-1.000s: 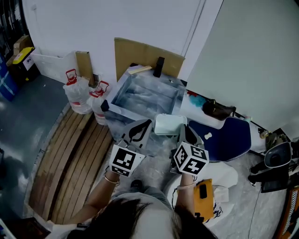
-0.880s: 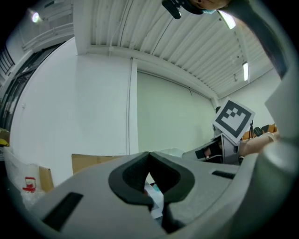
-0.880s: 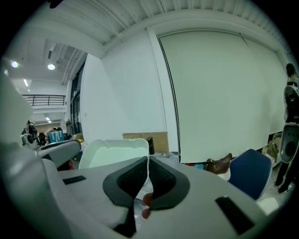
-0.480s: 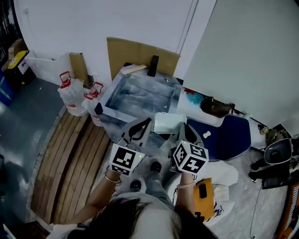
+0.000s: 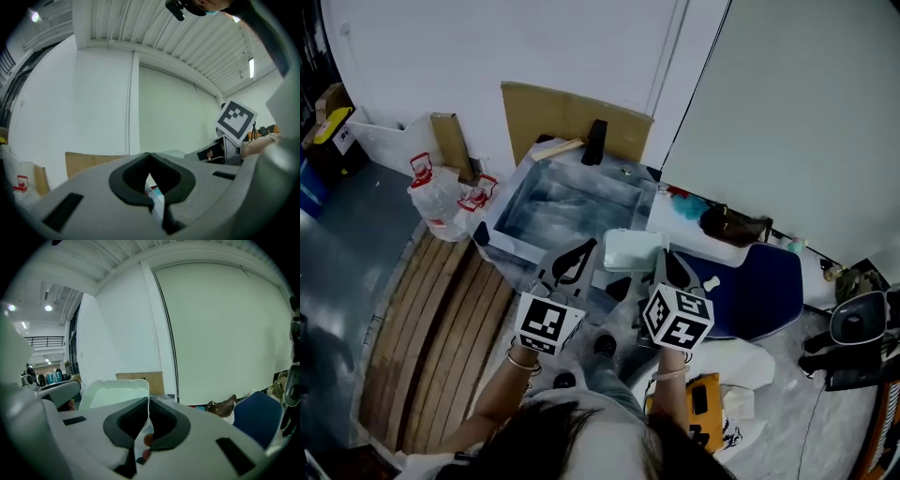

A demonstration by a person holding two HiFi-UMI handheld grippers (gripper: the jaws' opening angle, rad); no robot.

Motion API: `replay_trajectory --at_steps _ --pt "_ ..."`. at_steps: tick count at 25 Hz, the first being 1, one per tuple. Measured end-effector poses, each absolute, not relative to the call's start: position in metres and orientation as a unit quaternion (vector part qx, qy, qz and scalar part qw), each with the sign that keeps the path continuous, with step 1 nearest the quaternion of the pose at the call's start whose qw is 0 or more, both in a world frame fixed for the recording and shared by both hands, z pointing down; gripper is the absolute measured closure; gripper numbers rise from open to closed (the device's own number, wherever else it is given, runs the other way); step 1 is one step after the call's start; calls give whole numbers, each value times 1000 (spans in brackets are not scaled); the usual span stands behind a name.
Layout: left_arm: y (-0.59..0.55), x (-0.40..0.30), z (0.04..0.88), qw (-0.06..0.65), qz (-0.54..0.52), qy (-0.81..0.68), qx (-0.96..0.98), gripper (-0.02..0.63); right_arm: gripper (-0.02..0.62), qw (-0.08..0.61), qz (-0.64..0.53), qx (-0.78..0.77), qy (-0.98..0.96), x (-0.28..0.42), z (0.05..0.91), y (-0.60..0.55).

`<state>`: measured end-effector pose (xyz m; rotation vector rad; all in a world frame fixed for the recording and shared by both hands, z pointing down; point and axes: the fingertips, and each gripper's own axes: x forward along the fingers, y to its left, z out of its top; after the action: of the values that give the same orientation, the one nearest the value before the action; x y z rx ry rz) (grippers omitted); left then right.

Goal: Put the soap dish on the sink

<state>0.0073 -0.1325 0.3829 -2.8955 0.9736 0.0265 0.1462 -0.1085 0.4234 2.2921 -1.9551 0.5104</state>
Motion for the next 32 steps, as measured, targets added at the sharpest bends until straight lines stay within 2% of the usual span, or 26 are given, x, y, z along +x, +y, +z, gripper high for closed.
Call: replay_trajectory --at_steps 15,32 --pt "-207 83 398 30 -9 343 -939 597 566 56 187 730 -656 222 440 -191" --pt "-261 102 417 1 -25 399 -916 597 566 90 195 699 -682 254 468 -273"
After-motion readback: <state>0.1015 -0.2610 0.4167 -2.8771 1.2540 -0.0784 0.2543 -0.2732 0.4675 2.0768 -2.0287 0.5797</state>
